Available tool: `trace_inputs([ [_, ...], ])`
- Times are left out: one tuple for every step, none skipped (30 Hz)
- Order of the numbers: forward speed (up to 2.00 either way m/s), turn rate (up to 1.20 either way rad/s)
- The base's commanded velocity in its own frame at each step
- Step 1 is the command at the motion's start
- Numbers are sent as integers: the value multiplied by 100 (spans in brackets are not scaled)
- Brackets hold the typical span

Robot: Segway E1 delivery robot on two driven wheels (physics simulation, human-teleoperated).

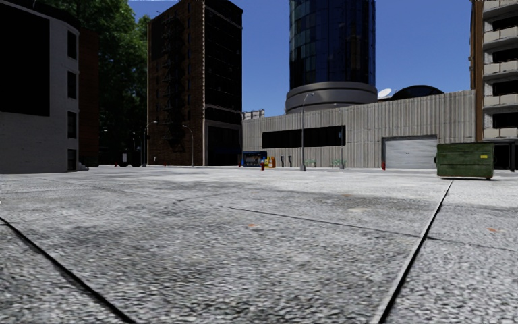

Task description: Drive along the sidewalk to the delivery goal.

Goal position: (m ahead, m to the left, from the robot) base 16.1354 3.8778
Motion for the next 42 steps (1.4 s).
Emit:
trace_inputs([
  [200, 30],
  [200, 30],
  [200, 30],
  [200, 30],
  [200, 30],
  [200, 30],
  [200, 29],
  [200, 29],
  [200, 22],
  [200, 20],
  [200, 20],
  [200, 20],
  [200, 7],
  [200, 0],
  [200, 0],
  [200, 0],
  [200, 0],
  [200, 0],
  [200, 0],
  [200, 0],
  [200, 0],
  [200, 0],
  [200, 0],
  [200, 0],
  [200, 0],
  [200, 0],
  [200, 0],
  [200, 0],
  [200, 0],
  [200, 0],
  [200, 0],
  [200, 0],
  [200, 0],
  [200, 0],
  [200, 0],
  [200, 0],
  [200, 0],
  [200, 0],
  [200, 0],
  [200, 0],
  [200, 0],
  [200, 0],
])
